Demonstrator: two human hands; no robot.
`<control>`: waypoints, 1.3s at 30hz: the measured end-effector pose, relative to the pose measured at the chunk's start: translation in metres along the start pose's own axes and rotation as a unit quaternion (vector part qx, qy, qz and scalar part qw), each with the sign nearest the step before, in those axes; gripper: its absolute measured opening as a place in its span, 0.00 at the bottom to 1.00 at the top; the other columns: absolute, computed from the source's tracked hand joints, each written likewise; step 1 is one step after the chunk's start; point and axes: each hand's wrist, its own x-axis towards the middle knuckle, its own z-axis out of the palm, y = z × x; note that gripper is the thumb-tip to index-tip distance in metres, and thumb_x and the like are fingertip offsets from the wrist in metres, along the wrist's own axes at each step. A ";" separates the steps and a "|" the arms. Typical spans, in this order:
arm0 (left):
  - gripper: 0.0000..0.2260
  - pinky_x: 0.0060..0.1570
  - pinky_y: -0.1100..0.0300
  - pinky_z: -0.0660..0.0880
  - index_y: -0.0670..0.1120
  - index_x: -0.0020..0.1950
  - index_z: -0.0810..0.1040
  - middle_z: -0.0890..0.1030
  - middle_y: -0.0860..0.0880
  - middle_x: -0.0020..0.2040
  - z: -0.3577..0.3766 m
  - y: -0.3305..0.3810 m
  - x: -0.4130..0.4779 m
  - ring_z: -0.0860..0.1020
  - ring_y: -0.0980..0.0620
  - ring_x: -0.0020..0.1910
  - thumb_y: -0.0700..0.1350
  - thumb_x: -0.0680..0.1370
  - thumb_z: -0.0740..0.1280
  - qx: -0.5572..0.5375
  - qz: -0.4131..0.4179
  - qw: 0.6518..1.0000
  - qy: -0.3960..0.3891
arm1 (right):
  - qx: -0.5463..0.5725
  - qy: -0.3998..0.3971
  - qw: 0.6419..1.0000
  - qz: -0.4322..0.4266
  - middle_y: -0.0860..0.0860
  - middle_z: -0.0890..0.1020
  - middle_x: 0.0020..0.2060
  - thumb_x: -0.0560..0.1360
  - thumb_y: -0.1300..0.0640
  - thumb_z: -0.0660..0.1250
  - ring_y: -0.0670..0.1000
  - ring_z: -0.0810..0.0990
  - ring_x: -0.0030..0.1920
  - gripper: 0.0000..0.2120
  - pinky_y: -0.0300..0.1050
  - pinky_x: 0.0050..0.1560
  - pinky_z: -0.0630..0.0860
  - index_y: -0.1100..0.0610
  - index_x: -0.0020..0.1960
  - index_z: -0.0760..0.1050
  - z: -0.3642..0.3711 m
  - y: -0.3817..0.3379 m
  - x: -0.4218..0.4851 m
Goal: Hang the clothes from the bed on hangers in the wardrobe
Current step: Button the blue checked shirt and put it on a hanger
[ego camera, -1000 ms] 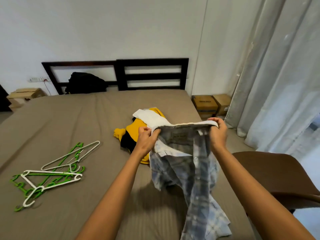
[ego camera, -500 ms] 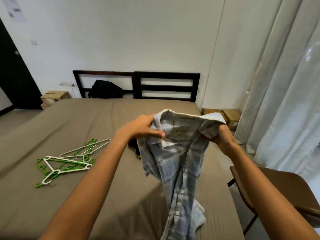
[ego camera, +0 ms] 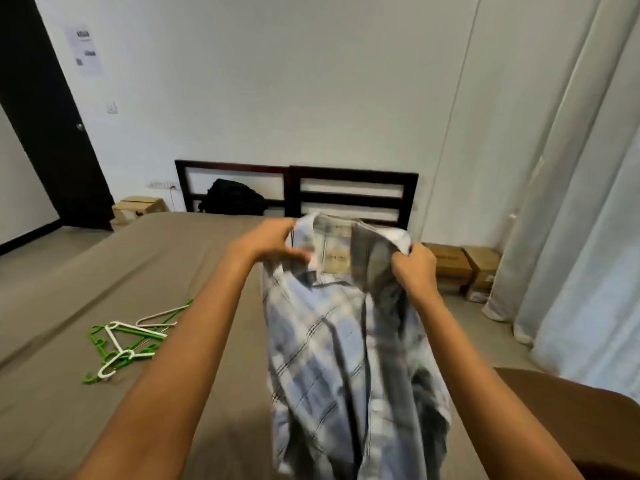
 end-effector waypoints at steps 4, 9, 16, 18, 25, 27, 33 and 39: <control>0.21 0.41 0.57 0.71 0.40 0.50 0.80 0.79 0.46 0.42 0.048 -0.072 0.025 0.74 0.49 0.40 0.55 0.67 0.76 0.083 -0.084 0.967 -0.224 | -0.077 -0.066 0.987 0.126 0.67 0.78 0.54 0.75 0.59 0.61 0.66 0.76 0.54 0.16 0.53 0.50 0.73 0.70 0.56 0.75 0.025 0.042 0.015; 0.15 0.35 0.60 0.68 0.44 0.40 0.76 0.75 0.46 0.36 0.084 -0.138 0.062 0.72 0.49 0.38 0.55 0.71 0.73 0.018 -0.160 0.950 -0.268 | -0.087 -0.207 0.944 0.242 0.64 0.79 0.46 0.71 0.64 0.67 0.61 0.79 0.43 0.10 0.57 0.45 0.80 0.69 0.49 0.77 0.064 0.060 0.061; 0.28 0.62 0.46 0.68 0.38 0.70 0.65 0.66 0.33 0.69 0.198 -0.183 0.136 0.67 0.35 0.67 0.43 0.74 0.70 -0.066 -0.138 0.971 0.185 | -0.018 -0.139 0.990 -0.027 0.61 0.38 0.75 0.66 0.34 0.65 0.52 0.39 0.74 0.54 0.43 0.68 0.49 0.58 0.77 0.39 0.214 0.099 0.083; 0.33 0.68 0.44 0.63 0.41 0.75 0.58 0.54 0.34 0.75 0.252 -0.199 0.135 0.57 0.34 0.73 0.44 0.74 0.70 0.036 -0.074 0.992 0.099 | -0.077 -0.246 0.964 -0.069 0.58 0.33 0.73 0.62 0.29 0.59 0.52 0.40 0.74 0.55 0.40 0.68 0.50 0.55 0.75 0.37 0.258 0.141 0.071; 0.30 0.73 0.45 0.49 0.48 0.77 0.55 0.48 0.44 0.78 0.410 -0.274 0.064 0.46 0.42 0.77 0.54 0.78 0.63 0.070 -0.055 0.937 -0.337 | -0.373 -0.498 0.783 0.016 0.57 0.41 0.76 0.77 0.48 0.60 0.62 0.44 0.76 0.40 0.58 0.74 0.51 0.56 0.77 0.39 0.372 0.285 0.021; 0.30 0.72 0.50 0.51 0.49 0.76 0.56 0.51 0.43 0.77 0.419 -0.307 0.050 0.51 0.43 0.76 0.55 0.77 0.62 0.037 -0.104 0.942 -0.316 | -0.440 -0.422 0.792 0.025 0.67 0.57 0.72 0.74 0.52 0.66 0.67 0.60 0.71 0.36 0.58 0.69 0.63 0.65 0.74 0.54 0.405 0.291 0.010; 0.27 0.70 0.56 0.57 0.45 0.74 0.60 0.61 0.41 0.73 0.373 -0.444 0.006 0.61 0.43 0.73 0.54 0.77 0.59 -0.004 -0.341 0.932 -0.126 | -0.351 -0.466 0.795 -0.168 0.65 0.63 0.70 0.73 0.60 0.65 0.63 0.63 0.70 0.28 0.50 0.70 0.62 0.65 0.70 0.63 0.540 0.206 -0.022; 0.32 0.70 0.52 0.56 0.43 0.75 0.59 0.60 0.38 0.74 0.328 -0.550 -0.045 0.60 0.41 0.73 0.49 0.75 0.66 0.022 -0.447 0.893 -0.049 | -0.200 -0.558 0.753 -0.285 0.60 0.58 0.74 0.74 0.65 0.59 0.56 0.56 0.75 0.30 0.44 0.74 0.54 0.62 0.75 0.55 0.670 0.131 -0.060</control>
